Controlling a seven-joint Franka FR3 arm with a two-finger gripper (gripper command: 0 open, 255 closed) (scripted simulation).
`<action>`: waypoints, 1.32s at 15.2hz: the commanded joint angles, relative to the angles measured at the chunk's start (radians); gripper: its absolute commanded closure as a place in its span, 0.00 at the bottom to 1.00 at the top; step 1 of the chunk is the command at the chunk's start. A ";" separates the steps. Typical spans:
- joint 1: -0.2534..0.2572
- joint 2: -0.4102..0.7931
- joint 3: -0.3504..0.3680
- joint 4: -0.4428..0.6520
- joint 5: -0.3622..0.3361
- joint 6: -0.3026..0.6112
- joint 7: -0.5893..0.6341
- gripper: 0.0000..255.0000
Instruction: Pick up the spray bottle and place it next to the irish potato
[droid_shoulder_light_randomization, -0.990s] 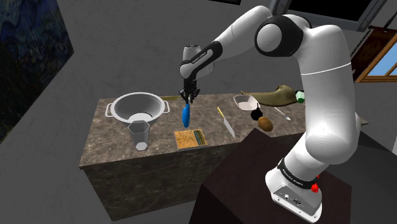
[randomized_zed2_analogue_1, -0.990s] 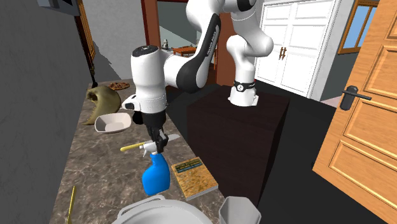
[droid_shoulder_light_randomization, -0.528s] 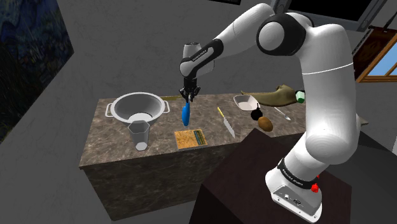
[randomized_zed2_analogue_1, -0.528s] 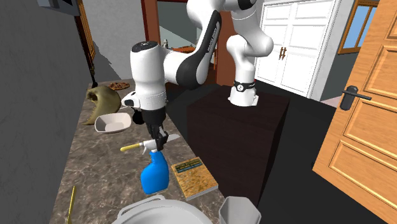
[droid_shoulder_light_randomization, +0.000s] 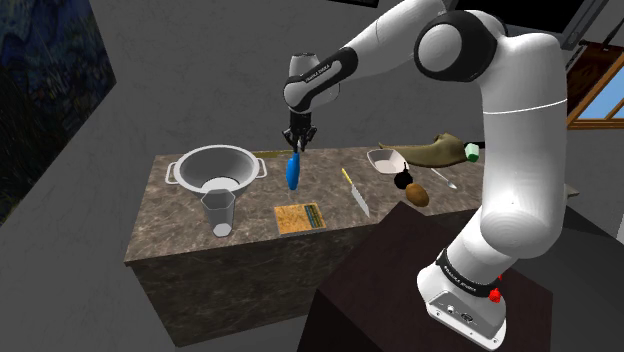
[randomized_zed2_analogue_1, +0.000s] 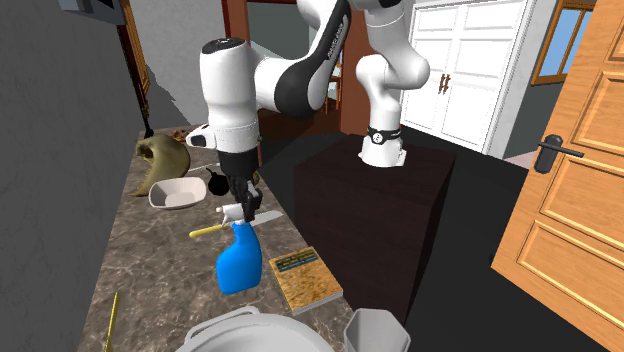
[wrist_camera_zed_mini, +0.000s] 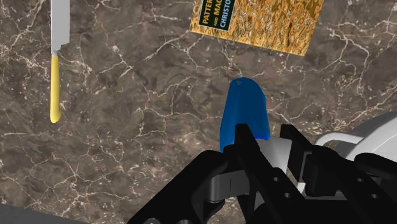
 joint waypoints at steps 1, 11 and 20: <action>0.001 -0.018 0.000 0.002 0.000 -0.020 0.000 1.00; 0.002 -0.093 -0.001 0.029 -0.001 -0.122 -0.004 1.00; 0.003 -0.146 -0.001 0.074 -0.001 -0.220 -0.008 1.00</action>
